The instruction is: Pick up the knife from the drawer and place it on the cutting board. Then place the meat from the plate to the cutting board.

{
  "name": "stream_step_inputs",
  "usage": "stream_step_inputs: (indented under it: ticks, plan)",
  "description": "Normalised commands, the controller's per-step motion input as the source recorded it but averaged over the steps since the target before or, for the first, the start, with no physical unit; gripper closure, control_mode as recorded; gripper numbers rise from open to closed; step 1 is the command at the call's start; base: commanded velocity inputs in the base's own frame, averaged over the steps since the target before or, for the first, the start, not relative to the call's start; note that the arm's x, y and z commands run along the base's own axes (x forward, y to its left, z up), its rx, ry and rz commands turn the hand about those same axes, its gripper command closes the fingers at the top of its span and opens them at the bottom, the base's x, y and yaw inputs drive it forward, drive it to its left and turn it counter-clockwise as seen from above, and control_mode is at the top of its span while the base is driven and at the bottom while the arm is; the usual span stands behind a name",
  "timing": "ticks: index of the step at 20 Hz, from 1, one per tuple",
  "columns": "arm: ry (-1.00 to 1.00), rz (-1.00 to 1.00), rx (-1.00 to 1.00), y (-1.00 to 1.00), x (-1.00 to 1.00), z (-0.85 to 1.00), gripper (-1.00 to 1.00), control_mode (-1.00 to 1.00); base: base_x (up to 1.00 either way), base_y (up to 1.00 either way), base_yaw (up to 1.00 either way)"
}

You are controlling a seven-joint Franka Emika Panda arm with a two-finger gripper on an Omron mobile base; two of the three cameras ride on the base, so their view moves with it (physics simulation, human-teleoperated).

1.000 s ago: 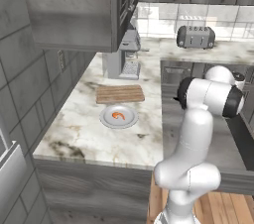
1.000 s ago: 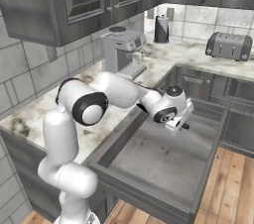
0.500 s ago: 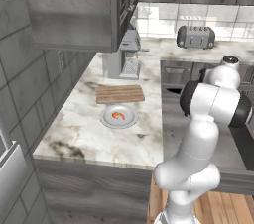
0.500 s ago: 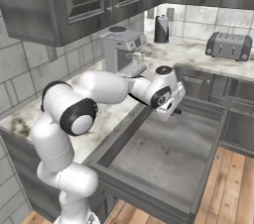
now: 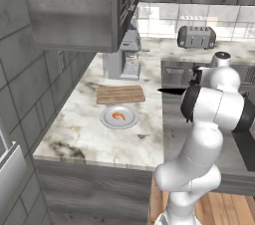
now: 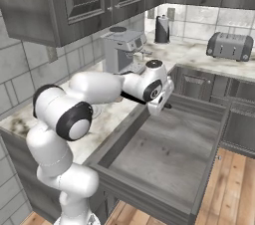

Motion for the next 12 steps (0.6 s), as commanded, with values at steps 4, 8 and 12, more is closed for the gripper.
stream_step_inputs:
  ticks: [4, 8, 12]
  plan:
    - [0.03, 0.1, -0.01, 0.59, 0.21, 0.0, 1.0, -1.0, 0.0, 0.0, 0.0]
    - [0.06, 0.1, -0.02, 0.6, 0.29, 0.0, 1.0, -1.0, 0.0, 0.0, 0.0]
    - [0.04, 0.09, -0.01, 0.58, 0.36, 0.0, 1.0, -1.0, 0.0, 0.0, 0.0]
